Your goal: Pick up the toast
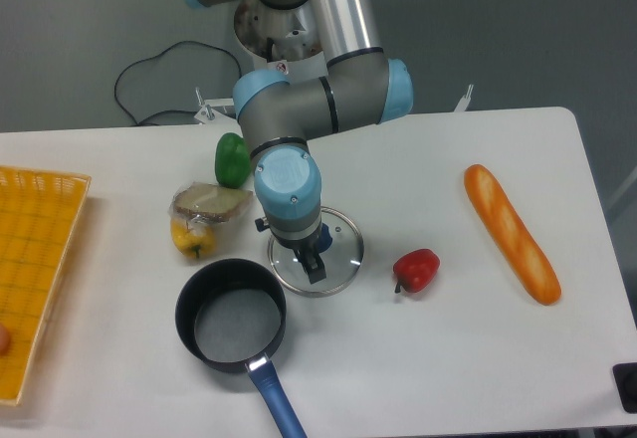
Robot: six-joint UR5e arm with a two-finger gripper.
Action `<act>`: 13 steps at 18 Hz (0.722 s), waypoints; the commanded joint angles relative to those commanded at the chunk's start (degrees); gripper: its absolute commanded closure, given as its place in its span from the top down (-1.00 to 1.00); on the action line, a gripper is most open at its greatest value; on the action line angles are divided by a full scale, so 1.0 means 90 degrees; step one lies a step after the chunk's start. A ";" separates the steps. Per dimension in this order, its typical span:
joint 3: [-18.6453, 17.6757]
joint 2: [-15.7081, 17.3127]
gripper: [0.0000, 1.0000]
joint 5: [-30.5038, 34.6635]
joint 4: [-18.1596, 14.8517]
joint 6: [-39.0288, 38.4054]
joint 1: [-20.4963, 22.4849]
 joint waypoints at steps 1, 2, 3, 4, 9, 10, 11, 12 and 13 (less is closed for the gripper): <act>-0.0029 0.0029 1.00 -0.0088 -0.0077 -0.0117 0.0000; -0.0020 0.0059 1.00 -0.0108 -0.0185 -0.0215 0.0000; -0.0010 0.0078 1.00 -0.0109 -0.0302 -0.0322 -0.0010; 0.0009 0.0146 1.00 -0.0109 -0.0467 -0.0468 -0.0039; 0.0058 0.0176 1.00 -0.0721 -0.0820 -0.0948 -0.0078; 0.0058 0.0157 1.00 -0.1004 -0.0859 -0.0977 -0.0069; 0.0058 0.0118 1.00 -0.1268 -0.0908 -0.1016 -0.0068; 0.0058 0.0069 1.00 -0.1454 -0.0908 -0.1104 -0.0068; 0.0058 0.0020 1.00 -0.1543 -0.0918 -0.1172 -0.0078</act>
